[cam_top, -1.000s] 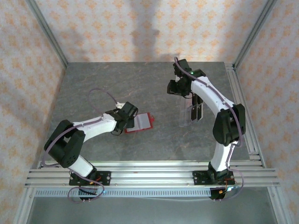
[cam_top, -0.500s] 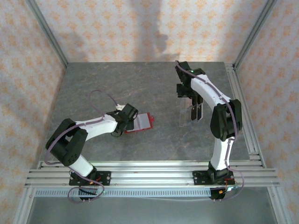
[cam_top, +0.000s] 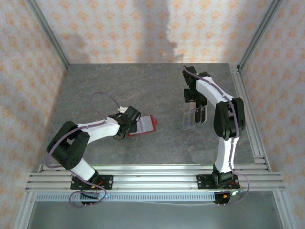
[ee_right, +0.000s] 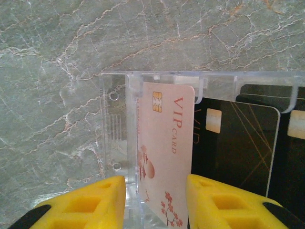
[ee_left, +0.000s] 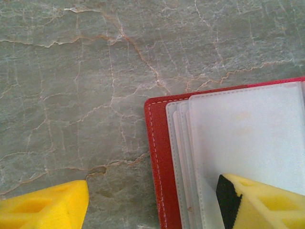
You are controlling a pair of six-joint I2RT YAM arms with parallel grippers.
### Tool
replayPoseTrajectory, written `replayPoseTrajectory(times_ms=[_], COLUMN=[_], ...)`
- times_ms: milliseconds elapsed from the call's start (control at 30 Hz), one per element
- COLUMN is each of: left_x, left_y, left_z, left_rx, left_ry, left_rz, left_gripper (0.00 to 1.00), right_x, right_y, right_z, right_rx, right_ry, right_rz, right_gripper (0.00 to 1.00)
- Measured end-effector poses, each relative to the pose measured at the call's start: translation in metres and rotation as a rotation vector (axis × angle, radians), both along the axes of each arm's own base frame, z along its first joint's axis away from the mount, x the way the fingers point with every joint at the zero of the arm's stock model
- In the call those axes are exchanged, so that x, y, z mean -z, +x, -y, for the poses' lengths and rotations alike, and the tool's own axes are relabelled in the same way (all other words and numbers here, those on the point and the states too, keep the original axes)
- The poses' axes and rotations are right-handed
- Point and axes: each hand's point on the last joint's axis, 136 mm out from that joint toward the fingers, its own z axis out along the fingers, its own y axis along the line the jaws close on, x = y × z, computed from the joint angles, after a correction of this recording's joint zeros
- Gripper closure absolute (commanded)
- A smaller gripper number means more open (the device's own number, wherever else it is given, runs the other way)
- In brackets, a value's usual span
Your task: Put the credit cards into the card holder
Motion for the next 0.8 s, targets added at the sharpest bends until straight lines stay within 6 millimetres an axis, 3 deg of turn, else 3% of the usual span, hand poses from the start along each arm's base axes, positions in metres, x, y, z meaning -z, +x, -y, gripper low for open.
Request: replayPoseTrajectory(times_ms=[800], left_x=[-0.0003], left_y=[0.0006], left_z=[0.0005], left_rx=[0.000], left_ry=[-0.002], left_rz=[0.003], left_gripper=[0.27], right_x=[-0.0043], right_y=[0.0028], right_z=[0.0014], right_rx=[0.011], right_ry=[0.002], right_rz=[0.036], right_gripper=[0.65])
